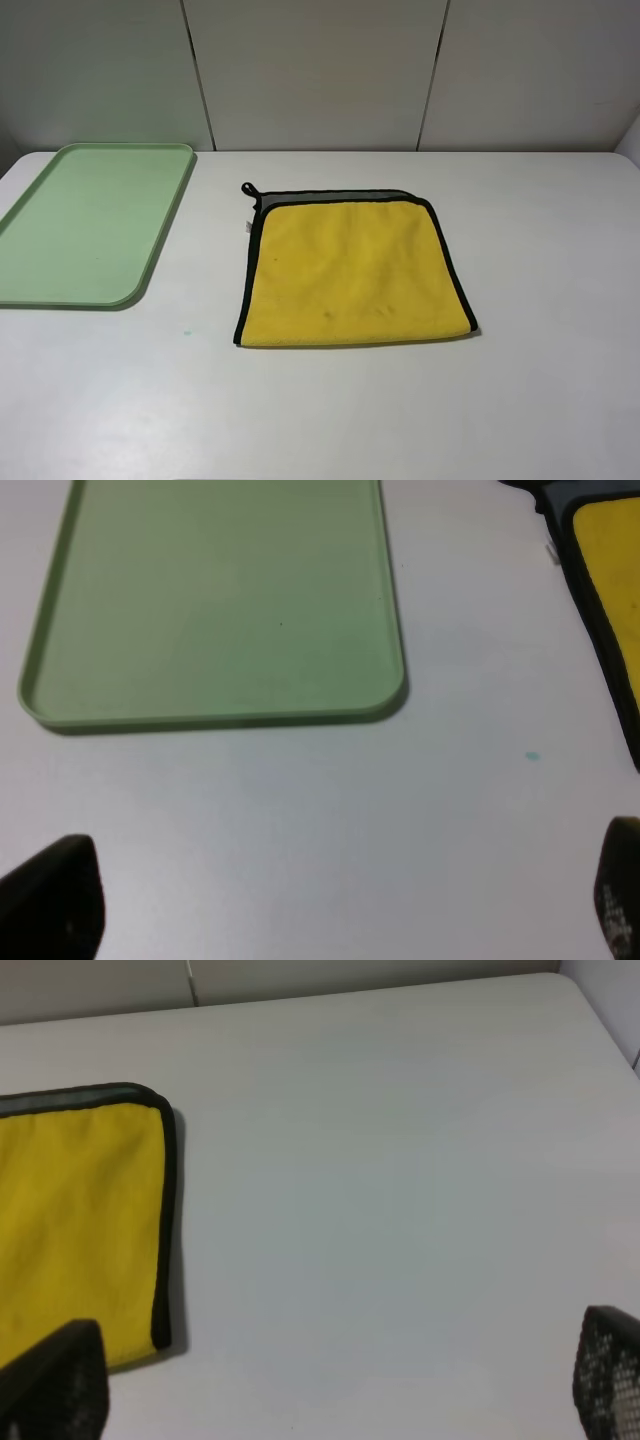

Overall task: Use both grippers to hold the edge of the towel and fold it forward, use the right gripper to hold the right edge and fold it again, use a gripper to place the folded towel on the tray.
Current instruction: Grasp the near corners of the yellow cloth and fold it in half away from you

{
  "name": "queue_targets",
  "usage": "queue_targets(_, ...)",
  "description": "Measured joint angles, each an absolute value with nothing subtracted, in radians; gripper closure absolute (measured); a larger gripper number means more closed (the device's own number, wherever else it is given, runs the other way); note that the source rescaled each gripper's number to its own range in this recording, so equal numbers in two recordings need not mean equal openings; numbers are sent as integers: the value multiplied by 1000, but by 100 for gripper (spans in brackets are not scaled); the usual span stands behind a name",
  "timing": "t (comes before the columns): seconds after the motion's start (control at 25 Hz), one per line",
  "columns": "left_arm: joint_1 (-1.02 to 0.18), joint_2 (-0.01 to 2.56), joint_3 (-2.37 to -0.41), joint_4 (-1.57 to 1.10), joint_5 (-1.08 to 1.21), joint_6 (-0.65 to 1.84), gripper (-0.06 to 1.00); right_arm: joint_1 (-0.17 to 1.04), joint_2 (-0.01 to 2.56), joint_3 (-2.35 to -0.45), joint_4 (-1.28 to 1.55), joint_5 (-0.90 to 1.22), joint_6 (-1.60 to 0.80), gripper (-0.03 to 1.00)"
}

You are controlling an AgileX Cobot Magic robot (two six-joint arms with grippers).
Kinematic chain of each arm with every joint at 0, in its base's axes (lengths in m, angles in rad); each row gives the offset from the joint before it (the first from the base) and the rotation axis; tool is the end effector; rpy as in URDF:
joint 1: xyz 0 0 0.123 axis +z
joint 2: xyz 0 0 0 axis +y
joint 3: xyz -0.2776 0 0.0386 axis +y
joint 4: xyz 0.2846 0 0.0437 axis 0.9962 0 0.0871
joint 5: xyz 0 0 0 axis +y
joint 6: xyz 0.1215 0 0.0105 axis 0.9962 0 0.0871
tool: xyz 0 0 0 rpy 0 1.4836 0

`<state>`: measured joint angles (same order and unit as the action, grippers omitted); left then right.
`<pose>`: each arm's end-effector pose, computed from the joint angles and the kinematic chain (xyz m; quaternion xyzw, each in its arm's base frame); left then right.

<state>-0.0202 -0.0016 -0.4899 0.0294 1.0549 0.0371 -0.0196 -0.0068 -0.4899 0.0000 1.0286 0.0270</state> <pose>0.0610 0.0019 0.2780 0.0240 0.8535 0.0191 0.5202 0.0616 -0.0012 0.2812 0.0197 0.8454 0.0020 0.5338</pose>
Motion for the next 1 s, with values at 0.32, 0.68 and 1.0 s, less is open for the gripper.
queue_targets(0.32,-20,-2,-490,29,1055,37,-4,-20,-7,-490,0,1029,27,-3)
queue_targets(0.68,-20,-2,-490,29,1051,37,-3,-20,191,-592,14,1028,25,-3)
queue_targets(1.0,-20,-2,-494,29,1043,29,-3,-20,453,-777,14,1027,-70,-3)
